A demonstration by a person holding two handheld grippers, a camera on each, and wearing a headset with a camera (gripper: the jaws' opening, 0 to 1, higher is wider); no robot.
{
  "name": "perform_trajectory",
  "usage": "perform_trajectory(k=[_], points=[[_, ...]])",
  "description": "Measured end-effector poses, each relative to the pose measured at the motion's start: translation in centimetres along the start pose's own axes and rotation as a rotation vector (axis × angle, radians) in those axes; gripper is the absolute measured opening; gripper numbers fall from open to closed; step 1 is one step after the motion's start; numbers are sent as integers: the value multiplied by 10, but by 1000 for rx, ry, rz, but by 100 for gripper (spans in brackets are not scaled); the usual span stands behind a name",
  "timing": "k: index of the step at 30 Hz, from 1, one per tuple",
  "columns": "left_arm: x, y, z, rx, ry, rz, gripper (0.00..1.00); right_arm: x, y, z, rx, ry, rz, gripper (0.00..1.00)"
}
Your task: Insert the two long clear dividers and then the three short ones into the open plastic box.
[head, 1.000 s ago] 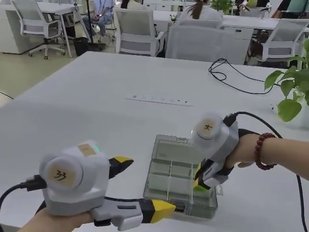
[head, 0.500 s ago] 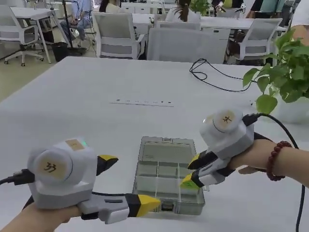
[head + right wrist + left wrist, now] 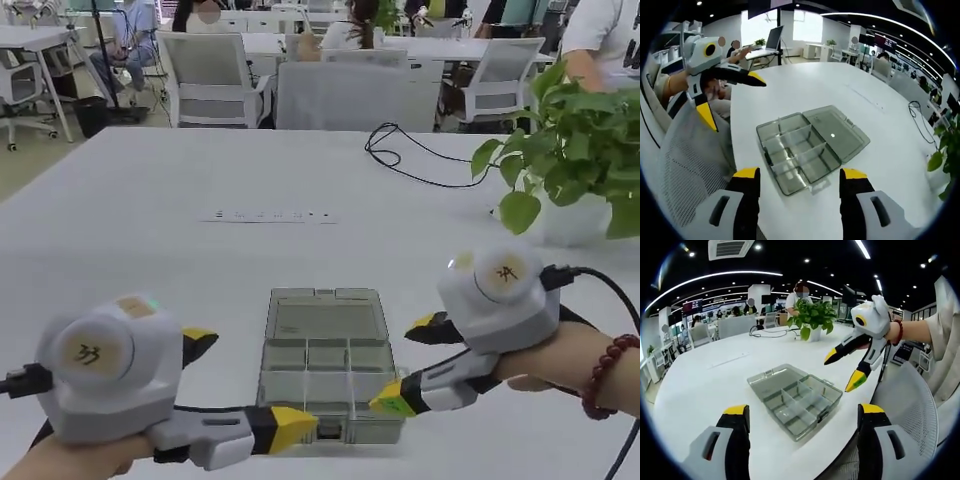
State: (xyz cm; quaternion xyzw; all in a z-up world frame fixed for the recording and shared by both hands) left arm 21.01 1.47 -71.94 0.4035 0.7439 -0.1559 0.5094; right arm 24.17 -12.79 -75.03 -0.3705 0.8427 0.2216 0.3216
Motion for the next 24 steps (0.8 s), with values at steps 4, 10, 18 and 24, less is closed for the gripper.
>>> perform_trajectory(k=[4,10,18,24], points=[[-2,3,0,-6,1,-2,92,3,2,1,5,-13,70,79],[-5,4,0,-15,-13,-11,99,6,11,0,-15,-41,98,89],[-4,4,0,-7,-3,-5,100,10,8,-5,-7,-71,147,96],[-1,5,0,-8,12,2,100,14,7,-4,-2,-82,167,100]])
Point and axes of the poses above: the centre of the closed fingertips' face, and the gripper's own axes: z roughly forward along the fingers, y roughly to its left, x roughly out of its underside, the point moved 2 cm from there along -z, roughly backward along the fingers, and after that the axes turned 15 degrees about z, right-handed, at the moved point
